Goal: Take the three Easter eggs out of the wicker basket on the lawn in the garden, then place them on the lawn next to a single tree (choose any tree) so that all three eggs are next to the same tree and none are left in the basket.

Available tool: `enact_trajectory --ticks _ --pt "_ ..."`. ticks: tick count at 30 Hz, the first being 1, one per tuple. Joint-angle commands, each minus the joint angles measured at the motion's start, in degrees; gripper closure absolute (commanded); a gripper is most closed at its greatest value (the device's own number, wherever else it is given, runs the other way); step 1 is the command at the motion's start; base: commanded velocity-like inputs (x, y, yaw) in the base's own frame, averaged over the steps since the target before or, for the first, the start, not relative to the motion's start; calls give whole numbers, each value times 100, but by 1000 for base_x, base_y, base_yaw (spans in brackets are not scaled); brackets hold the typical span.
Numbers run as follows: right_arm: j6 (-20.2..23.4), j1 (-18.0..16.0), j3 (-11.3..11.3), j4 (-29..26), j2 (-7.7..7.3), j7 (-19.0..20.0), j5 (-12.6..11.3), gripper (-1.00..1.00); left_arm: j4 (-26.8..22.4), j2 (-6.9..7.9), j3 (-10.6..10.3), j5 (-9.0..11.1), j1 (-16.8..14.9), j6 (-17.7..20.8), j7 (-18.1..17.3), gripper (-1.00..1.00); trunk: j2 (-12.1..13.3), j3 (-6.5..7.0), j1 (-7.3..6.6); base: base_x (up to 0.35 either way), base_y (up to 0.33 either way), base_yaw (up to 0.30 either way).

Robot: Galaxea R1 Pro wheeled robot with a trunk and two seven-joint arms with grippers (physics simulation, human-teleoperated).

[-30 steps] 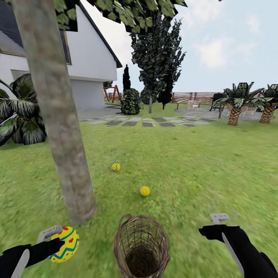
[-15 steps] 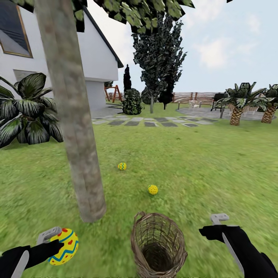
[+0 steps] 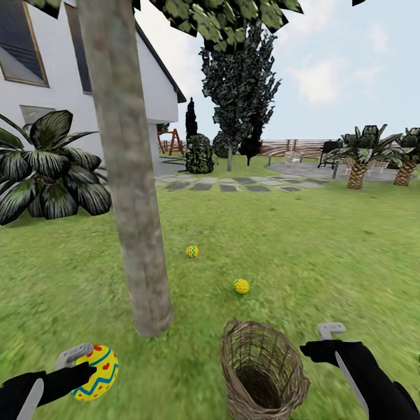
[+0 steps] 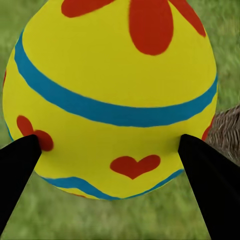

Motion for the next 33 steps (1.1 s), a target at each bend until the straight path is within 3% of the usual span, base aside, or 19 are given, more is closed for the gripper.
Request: enact_trajectory --ticks 1,14,28,33 --pt "32 -5 -8 -9 2 34 15 -100 -1 -2 10 -17 -3 25 -34 100 -3 -2 0 0 322 -238" --pt "40 -4 -25 -37 -15 39 7 -100 56 -8 0 -16 -3 42 -39 100 -3 35 0 -2 322 -261" --pt "41 -6 -127 -77 -16 37 19 -100 247 -59 -59 -17 -3 28 -27 100 -3 36 0 -212 273 -8" --pt "35 -6 -147 -78 -16 24 25 -100 436 -67 -276 -17 -3 17 -22 100 -3 36 0 -141 287 0"
